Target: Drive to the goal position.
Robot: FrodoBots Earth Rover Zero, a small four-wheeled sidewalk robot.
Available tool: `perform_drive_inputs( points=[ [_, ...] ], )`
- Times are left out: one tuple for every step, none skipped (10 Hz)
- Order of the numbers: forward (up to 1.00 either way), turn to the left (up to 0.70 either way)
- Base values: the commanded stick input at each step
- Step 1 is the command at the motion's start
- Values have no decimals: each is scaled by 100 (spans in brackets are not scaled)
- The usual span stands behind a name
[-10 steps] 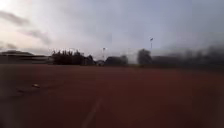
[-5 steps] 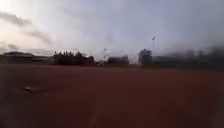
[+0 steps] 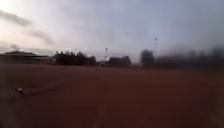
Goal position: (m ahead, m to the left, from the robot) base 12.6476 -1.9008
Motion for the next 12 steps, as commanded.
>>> perform_drive_inputs(
  points=[
    [70, -13],
    [70, -32],
    [70, -34],
    [70, -32],
    [70, -11],
    [70, 0],
    [70, 0],
    [70, 0],
    [70, 0],
    [70, 0],
    [70, 0],
    [70, 0]
  ],
)
